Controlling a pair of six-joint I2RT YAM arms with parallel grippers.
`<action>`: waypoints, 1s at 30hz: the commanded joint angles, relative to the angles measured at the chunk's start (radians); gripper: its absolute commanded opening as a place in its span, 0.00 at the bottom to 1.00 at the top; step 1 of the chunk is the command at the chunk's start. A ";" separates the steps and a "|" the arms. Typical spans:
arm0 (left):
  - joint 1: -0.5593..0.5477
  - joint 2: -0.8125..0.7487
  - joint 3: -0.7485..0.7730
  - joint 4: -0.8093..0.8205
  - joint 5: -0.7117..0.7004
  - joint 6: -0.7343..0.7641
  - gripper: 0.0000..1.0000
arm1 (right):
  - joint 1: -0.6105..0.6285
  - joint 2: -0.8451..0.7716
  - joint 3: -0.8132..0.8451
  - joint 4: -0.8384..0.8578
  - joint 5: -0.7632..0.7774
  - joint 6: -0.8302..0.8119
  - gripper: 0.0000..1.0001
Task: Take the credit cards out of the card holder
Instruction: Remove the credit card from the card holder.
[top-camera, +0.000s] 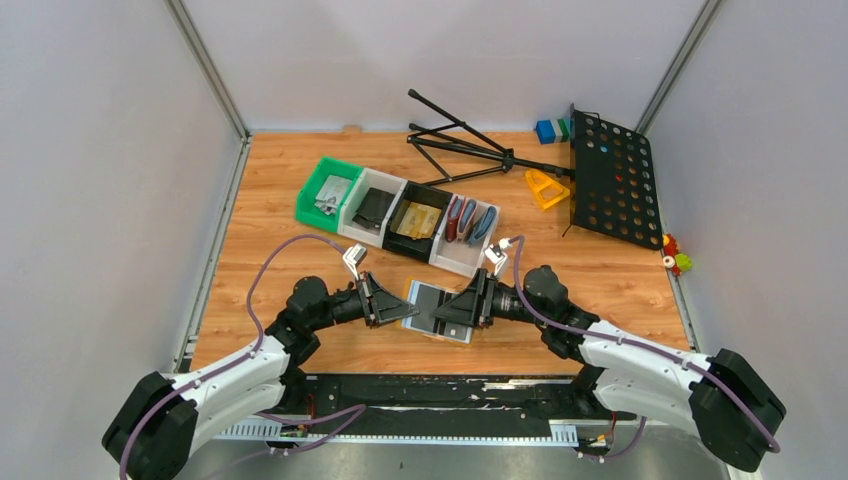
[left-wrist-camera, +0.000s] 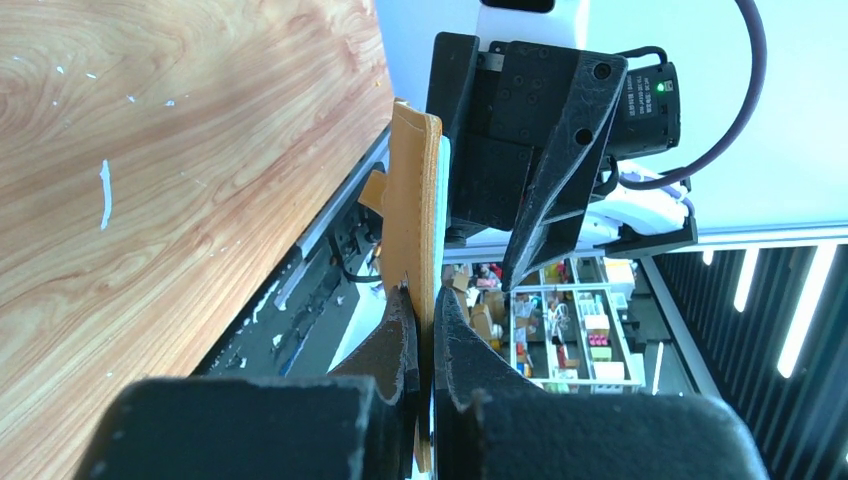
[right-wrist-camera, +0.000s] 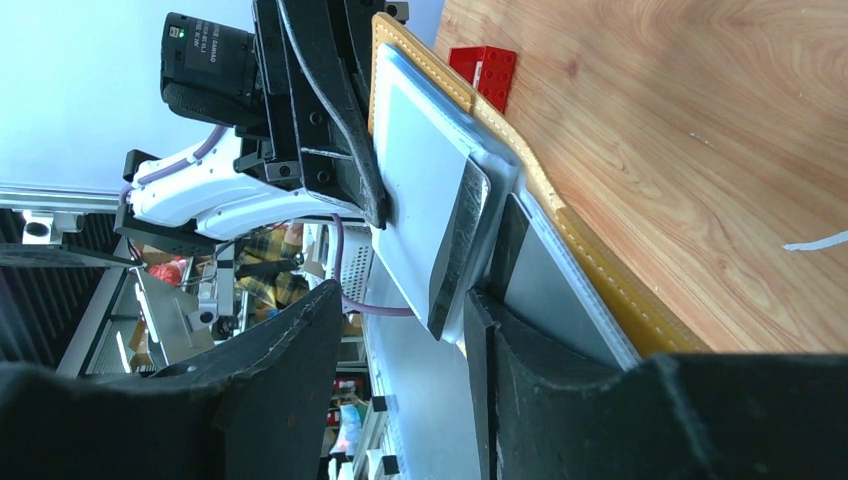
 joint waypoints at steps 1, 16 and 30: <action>-0.003 -0.025 0.012 0.134 0.026 -0.039 0.00 | -0.003 -0.010 0.021 -0.059 0.033 -0.003 0.49; -0.003 -0.009 0.006 0.134 0.039 -0.040 0.00 | -0.004 0.016 -0.017 0.290 -0.046 0.142 0.35; -0.006 0.017 0.005 0.173 0.058 -0.047 0.00 | -0.003 -0.009 0.006 0.354 -0.051 0.109 0.19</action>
